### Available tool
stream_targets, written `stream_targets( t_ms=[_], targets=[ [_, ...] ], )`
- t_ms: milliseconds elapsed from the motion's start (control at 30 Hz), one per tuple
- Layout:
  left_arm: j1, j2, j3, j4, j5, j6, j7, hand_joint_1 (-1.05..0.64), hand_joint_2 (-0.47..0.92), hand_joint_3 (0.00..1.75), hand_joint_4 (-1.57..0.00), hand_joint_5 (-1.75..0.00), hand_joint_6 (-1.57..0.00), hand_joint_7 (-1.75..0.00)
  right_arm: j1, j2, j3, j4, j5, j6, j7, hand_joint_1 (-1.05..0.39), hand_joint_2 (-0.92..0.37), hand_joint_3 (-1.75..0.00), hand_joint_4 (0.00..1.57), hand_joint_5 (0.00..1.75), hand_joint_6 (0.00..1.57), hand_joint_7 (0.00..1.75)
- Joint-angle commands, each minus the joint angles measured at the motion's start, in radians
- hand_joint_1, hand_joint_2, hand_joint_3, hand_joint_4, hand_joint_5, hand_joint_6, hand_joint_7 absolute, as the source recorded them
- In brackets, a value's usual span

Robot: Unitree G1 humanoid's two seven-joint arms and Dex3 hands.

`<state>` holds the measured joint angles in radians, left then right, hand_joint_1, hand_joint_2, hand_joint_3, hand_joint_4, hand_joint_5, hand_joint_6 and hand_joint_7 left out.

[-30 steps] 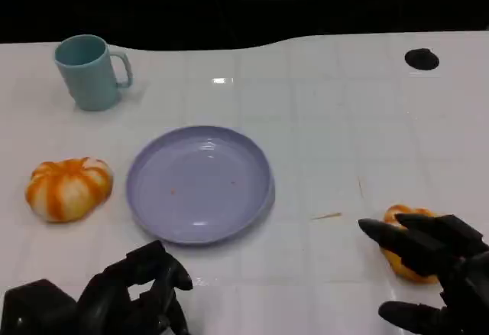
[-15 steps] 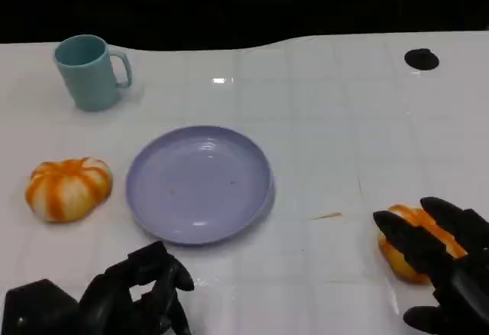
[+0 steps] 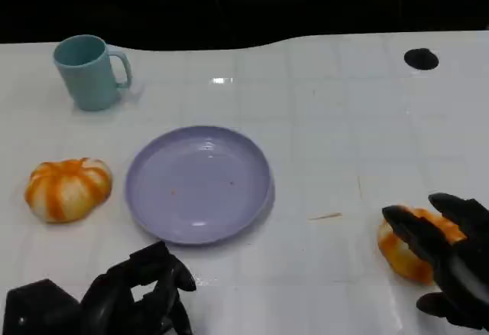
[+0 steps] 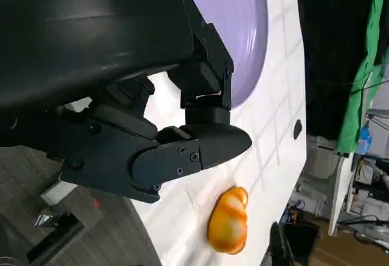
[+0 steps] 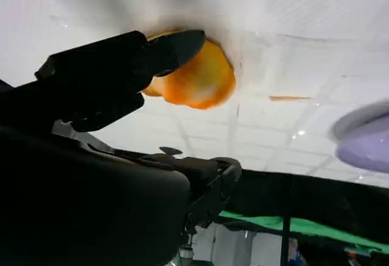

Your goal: Grasp the bread from the table and place it into the plate.

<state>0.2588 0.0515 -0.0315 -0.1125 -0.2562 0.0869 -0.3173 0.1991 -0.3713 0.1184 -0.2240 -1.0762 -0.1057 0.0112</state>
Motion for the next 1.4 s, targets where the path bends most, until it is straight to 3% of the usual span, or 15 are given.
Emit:
stream_targets(
  t_ms=[33, 600, 833, 1400],
  targets=[
    [0.006, 0.009, 0.002, -0.012, -0.006, 0.003, -0.006, -0.7, 0.85, 0.68, -0.84, -1.75, -0.71, -1.52, -0.041, -0.031, 0.021, 0.056, 0.001, 0.025, -0.014, -0.47, -0.82, 0.0, 0.0, 0.32, 0.24, 0.01],
    [0.016, 0.004, -0.002, -0.026, 0.003, 0.004, 0.003, -0.7, 0.84, 0.69, -0.84, -1.75, -0.71, -1.51, -0.168, -0.035, 0.14, 0.146, -0.012, 0.13, 0.038, -0.33, -0.77, 0.0, 0.03, 0.35, 0.27, 0.01],
    [0.017, 0.002, -0.003, -0.029, 0.004, 0.006, 0.005, -0.71, 0.85, 0.68, -0.84, -1.75, -0.72, -1.51, -0.216, -0.035, 0.186, 0.181, -0.015, 0.162, 0.057, -0.33, -0.75, 0.0, 0.04, 0.37, 0.28, 0.01],
    [0.028, 0.005, -0.002, -0.053, 0.0, 0.02, 0.006, -0.71, 0.88, 0.62, -0.84, -1.75, -0.69, -1.52, -0.237, -0.076, 0.178, 0.155, 0.11, 0.24, 0.236, -0.31, -0.77, 0.0, 0.11, 0.29, 0.32, 0.01]
  ],
)
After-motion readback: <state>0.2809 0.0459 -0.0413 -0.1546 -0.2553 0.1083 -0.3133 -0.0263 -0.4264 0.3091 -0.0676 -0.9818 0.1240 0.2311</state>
